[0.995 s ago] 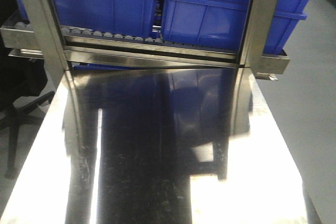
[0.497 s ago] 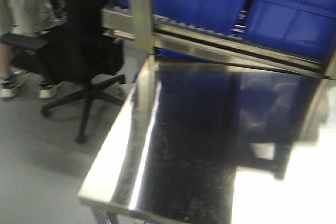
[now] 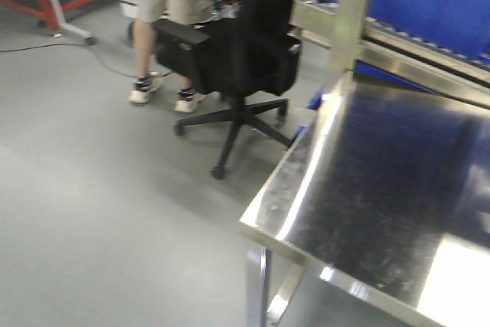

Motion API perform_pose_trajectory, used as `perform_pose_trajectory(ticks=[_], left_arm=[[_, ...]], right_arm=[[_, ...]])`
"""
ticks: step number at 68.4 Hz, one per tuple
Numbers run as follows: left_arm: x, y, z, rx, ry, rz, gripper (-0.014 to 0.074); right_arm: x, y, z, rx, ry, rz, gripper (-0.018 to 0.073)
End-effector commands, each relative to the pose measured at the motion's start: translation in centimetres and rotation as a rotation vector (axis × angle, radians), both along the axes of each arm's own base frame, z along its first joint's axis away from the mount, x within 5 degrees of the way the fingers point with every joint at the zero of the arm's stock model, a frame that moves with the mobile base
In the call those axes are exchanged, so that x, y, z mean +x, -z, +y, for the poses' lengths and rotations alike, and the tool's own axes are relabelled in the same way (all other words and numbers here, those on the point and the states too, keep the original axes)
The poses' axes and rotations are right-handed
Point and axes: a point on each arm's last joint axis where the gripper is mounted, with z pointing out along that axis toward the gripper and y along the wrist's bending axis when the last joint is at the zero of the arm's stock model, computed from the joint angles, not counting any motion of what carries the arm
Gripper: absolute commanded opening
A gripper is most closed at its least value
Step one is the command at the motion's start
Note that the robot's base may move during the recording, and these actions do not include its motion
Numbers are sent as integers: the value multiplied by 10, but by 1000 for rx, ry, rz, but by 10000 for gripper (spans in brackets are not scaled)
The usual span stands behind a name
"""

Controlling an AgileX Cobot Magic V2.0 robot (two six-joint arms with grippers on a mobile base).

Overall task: Move and align brake pads A on conveyor
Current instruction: 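Back away and turn the base from the steel table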

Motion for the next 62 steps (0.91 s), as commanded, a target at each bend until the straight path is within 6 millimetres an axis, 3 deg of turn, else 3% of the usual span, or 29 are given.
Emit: perform_pose_trajectory(ticks=[1, 62], left_arm=[[3, -16, -2, -38, 6, -102, -7], [3, -16, -2, -38, 6, -102, -7]], right_arm=[[3, -16, 1, 4, -8, -115, -5], [3, -16, 0, 2, -7, -108, -5]])
